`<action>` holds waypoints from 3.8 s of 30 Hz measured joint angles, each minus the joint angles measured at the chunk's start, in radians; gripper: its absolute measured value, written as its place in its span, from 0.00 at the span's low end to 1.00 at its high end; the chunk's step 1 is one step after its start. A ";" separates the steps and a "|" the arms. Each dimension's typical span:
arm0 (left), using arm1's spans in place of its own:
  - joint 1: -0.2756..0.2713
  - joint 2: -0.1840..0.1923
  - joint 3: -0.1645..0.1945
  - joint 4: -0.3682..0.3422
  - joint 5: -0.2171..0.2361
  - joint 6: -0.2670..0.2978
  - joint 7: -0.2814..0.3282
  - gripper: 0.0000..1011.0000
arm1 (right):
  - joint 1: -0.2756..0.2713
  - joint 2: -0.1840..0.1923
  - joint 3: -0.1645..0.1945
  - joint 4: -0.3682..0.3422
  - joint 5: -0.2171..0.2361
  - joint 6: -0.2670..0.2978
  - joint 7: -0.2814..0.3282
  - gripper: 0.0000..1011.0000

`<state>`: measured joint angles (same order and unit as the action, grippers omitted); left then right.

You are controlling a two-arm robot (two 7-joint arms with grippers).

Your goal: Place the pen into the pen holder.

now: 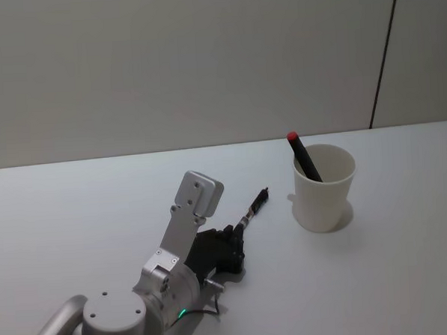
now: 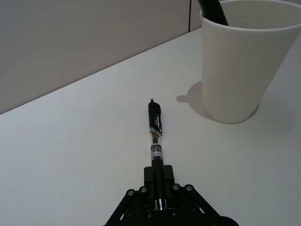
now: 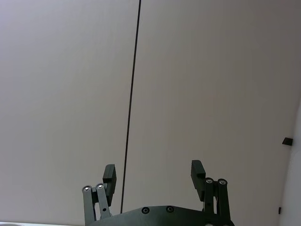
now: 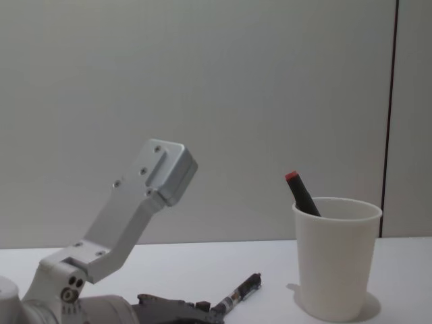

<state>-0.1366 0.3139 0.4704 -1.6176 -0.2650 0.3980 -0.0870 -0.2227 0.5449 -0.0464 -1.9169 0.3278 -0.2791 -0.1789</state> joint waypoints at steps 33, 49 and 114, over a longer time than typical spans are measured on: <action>0.005 0.007 -0.010 -0.009 0.005 -0.055 0.017 0.12 | 0.000 0.000 0.000 0.000 0.000 0.000 0.000 0.99; 0.016 0.016 -0.042 -0.020 -0.013 -0.270 0.084 0.12 | 0.000 0.000 0.000 0.000 0.000 0.000 0.000 0.99; -0.079 -0.027 -0.116 -0.014 -0.009 -0.656 0.080 0.12 | 0.004 -0.002 0.002 -0.001 0.012 0.006 0.016 0.99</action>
<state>-0.2157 0.2871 0.3549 -1.6316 -0.2745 -0.2580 -0.0071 -0.2190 0.5428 -0.0447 -1.9177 0.3396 -0.2728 -0.1633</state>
